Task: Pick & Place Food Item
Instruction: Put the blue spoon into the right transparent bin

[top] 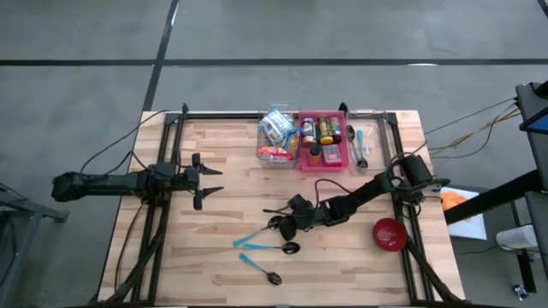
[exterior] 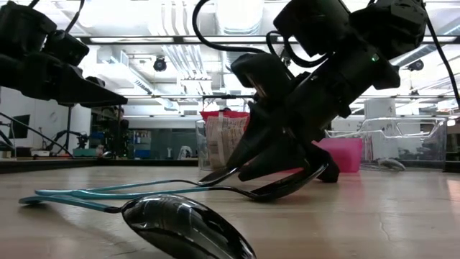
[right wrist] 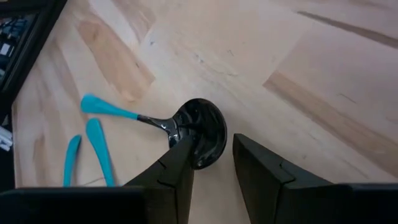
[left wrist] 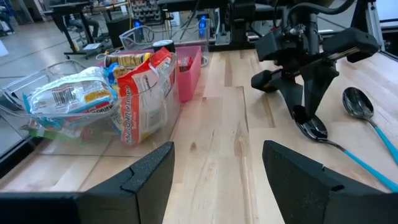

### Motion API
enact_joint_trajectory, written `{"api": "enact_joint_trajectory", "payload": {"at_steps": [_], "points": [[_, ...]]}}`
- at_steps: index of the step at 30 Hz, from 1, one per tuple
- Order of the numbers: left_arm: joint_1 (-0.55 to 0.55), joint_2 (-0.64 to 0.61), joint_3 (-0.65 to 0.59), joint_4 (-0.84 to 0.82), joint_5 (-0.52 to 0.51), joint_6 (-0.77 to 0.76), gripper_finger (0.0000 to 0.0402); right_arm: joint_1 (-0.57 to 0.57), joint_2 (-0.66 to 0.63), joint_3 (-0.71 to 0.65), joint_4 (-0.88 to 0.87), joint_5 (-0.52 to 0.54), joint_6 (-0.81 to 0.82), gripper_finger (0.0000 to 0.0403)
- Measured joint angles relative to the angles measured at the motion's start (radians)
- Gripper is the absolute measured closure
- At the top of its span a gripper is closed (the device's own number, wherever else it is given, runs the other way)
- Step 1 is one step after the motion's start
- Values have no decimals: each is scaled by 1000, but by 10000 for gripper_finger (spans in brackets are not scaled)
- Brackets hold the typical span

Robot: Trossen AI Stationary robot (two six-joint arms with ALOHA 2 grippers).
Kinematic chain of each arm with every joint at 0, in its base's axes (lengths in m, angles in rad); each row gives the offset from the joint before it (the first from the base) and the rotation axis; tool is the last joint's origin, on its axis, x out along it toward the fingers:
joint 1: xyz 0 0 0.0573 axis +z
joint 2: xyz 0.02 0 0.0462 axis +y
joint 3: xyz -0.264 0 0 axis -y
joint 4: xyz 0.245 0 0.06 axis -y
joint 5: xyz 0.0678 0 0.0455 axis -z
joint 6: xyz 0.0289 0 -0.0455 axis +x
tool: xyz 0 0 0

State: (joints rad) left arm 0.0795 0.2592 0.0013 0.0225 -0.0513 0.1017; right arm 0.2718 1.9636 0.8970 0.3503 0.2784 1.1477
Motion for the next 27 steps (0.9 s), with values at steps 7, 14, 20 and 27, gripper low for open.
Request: {"api": "enact_joint_trajectory", "payload": {"at_steps": [7, 14, 20, 27], "points": [[0, 0, 0, 0, 0, 0, 158, -1, 1, -1, -4, 13, -4, 294], [0, 0, 0, 0, 0, 1, 158, -1, 1, 0, -25, 33, -6, 297], [0, 0, 0, 0, 0, 2, 158, -1, 1, 0, -27, 35, -31, 361], [0, 0, 0, 0, 0, 3, 158, -2, 1, 0, -22, 39, -54, 382]]}}
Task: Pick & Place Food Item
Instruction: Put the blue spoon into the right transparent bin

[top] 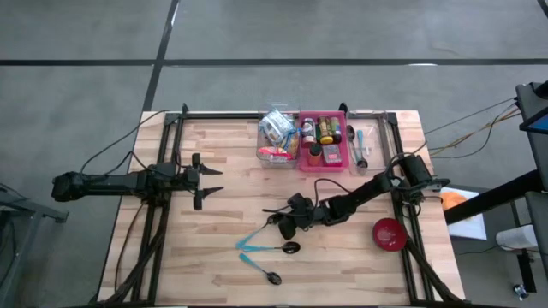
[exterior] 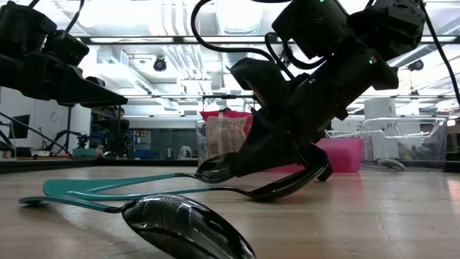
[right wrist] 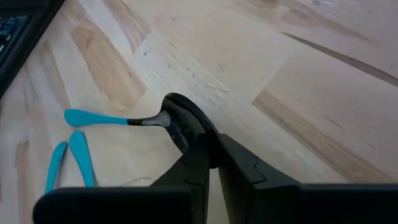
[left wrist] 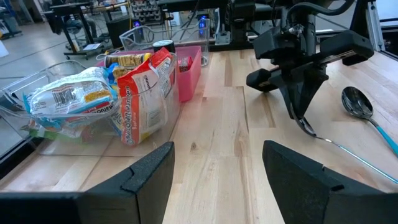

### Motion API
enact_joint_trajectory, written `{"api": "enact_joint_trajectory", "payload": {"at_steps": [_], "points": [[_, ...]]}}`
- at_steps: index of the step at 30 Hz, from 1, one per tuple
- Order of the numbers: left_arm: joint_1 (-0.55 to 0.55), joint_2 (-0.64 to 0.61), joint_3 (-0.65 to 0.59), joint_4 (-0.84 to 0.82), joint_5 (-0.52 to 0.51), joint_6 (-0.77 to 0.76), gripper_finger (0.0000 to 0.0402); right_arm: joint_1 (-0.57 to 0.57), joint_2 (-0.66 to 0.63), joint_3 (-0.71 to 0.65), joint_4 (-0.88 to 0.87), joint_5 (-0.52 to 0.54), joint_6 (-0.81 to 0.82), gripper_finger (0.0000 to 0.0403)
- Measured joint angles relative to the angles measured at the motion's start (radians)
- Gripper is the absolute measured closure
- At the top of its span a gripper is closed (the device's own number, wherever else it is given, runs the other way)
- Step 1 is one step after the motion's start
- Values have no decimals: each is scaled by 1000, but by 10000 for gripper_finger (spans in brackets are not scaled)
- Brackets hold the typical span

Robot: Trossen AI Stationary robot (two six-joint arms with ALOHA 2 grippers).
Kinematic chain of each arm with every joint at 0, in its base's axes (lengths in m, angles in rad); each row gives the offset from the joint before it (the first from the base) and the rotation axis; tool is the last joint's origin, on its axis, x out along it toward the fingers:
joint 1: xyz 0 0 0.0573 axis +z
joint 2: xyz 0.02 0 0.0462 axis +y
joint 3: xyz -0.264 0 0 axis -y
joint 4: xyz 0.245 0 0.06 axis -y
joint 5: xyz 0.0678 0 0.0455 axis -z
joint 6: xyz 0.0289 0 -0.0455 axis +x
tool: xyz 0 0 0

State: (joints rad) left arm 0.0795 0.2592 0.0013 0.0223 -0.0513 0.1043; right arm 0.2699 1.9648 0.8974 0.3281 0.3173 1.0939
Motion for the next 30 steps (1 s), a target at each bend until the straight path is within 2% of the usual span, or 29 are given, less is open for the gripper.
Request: {"api": "enact_joint_trajectory", "payload": {"at_steps": [19, 30], "points": [[0, 0, 0, 0, 0, -1, 158, 0, 0, -1, 13, -1, -4, 393], [0, 0, 0, 0, 0, -3, 158, 0, -23, -3, 42, 20, -85, 395]]}}
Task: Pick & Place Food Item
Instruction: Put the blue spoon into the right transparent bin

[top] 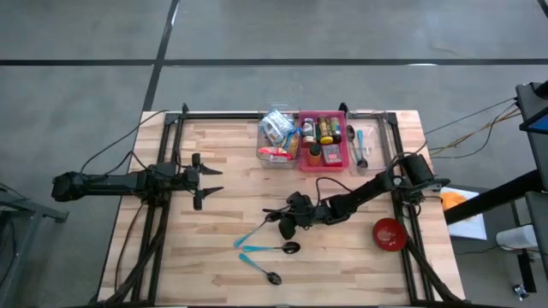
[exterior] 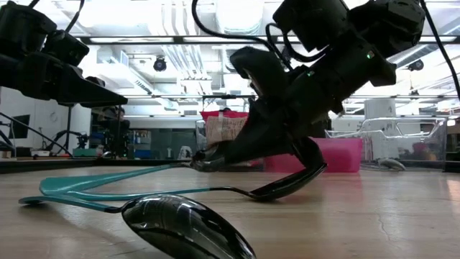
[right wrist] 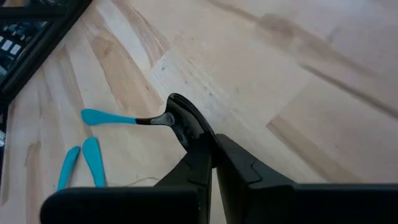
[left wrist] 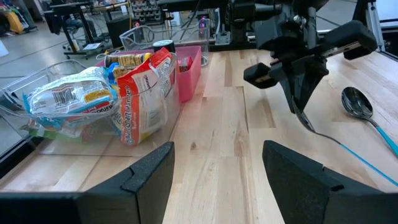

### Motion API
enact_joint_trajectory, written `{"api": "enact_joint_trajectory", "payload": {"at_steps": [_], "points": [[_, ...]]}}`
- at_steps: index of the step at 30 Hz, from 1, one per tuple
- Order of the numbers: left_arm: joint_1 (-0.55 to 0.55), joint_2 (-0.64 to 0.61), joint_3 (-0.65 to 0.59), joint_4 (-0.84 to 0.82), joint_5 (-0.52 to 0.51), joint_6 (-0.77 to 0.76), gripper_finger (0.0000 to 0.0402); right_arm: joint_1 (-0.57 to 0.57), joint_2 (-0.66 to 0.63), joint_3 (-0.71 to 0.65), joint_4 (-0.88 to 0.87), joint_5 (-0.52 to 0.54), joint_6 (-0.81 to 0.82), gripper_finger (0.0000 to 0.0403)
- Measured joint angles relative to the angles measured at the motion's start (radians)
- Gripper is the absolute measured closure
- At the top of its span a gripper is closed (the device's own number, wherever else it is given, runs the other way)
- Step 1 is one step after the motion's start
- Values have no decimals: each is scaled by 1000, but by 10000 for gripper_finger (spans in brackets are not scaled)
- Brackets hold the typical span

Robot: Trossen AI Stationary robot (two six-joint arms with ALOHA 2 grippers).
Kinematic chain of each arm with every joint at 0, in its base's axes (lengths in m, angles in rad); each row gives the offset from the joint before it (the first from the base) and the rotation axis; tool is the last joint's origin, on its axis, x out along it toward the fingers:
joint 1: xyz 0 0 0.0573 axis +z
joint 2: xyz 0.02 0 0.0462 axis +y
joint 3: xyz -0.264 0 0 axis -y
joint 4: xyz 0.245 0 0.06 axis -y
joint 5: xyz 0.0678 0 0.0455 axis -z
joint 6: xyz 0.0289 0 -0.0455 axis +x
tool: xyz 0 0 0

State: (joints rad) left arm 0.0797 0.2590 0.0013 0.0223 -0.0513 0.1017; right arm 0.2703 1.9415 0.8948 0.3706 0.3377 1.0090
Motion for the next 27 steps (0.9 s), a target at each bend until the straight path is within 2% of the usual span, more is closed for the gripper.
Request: {"api": "enact_joint_trajectory", "payload": {"at_steps": [4, 14, 27], "points": [[0, 0, 0, 0, 0, 0, 158, 0, -26, -2, -4, 18, -64, 395], [0, 0, 0, 0, 0, 0, 158, 32, -109, -35, -7, 153, -152, 396], [0, 0, 0, 0, 0, 3, 158, 117, -217, -58, 0, 385, -232, 395]]}}
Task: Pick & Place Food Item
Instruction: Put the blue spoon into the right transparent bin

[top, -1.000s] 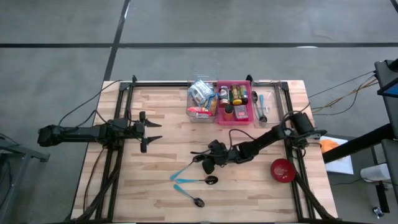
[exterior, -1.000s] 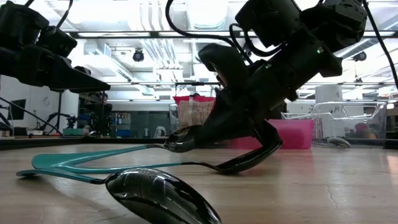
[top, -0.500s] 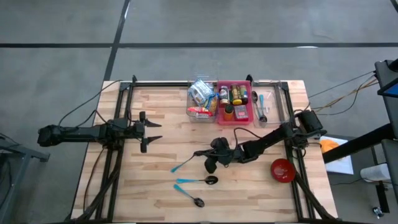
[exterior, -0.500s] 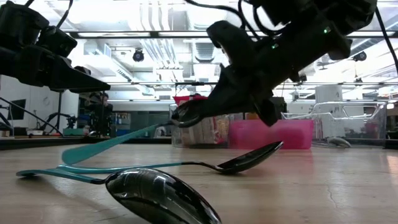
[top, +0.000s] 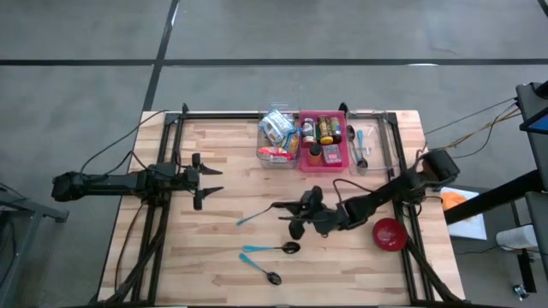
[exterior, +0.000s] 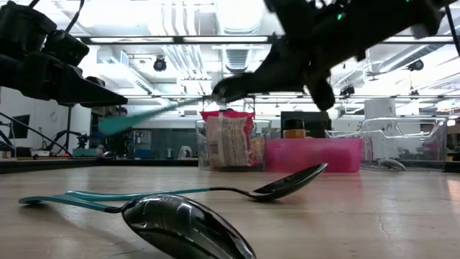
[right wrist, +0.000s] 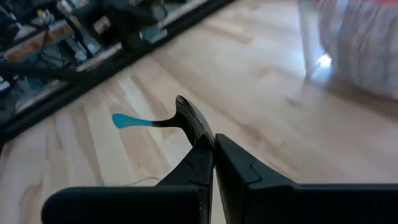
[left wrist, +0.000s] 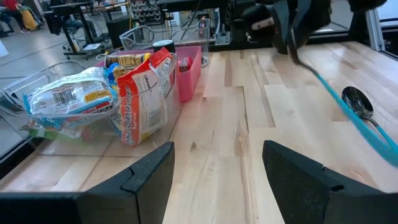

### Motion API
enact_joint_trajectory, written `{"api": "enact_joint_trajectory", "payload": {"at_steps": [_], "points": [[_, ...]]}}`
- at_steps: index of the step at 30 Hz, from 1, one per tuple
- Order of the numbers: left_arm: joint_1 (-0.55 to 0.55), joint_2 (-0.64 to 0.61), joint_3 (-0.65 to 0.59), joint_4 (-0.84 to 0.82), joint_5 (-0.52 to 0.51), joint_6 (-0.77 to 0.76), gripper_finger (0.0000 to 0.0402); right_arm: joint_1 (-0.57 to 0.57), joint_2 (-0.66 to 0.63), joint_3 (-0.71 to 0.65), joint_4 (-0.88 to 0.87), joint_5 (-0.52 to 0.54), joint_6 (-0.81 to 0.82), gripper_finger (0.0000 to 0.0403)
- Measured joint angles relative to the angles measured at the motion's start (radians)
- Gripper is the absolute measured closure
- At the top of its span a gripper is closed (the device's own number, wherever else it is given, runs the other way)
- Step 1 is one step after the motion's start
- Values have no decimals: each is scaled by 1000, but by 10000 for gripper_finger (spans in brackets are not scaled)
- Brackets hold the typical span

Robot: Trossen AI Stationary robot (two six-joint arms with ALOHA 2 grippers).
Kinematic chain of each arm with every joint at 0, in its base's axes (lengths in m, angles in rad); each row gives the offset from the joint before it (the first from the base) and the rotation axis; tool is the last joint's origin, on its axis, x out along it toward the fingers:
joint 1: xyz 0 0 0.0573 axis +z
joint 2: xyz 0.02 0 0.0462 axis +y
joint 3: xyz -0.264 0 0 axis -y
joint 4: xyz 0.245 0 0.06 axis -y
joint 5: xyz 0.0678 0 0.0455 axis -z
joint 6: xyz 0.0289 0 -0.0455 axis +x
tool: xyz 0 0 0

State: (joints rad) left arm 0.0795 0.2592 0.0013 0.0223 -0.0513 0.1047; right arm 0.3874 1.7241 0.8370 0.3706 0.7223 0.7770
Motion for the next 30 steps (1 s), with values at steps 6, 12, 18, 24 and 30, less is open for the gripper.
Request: {"api": "enact_joint_trajectory", "payload": {"at_steps": [6, 12, 18, 24, 30], "points": [[0, 0, 0, 0, 0, 0, 158, 59, -112, -36, -29, 175, -63, 395], [0, 0, 0, 0, 0, 0, 158, 120, -272, -49, -222, 360, -81, 394], [0, 0, 0, 0, 0, -1, 158, 139, -420, -49, -473, 505, -3, 394], [0, 0, 0, 0, 0, -1, 158, 138, -551, -49, -636, 672, 19, 394], [0, 0, 0, 0, 0, -3, 158, 136, -625, -53, -664, 839, -51, 394]]}}
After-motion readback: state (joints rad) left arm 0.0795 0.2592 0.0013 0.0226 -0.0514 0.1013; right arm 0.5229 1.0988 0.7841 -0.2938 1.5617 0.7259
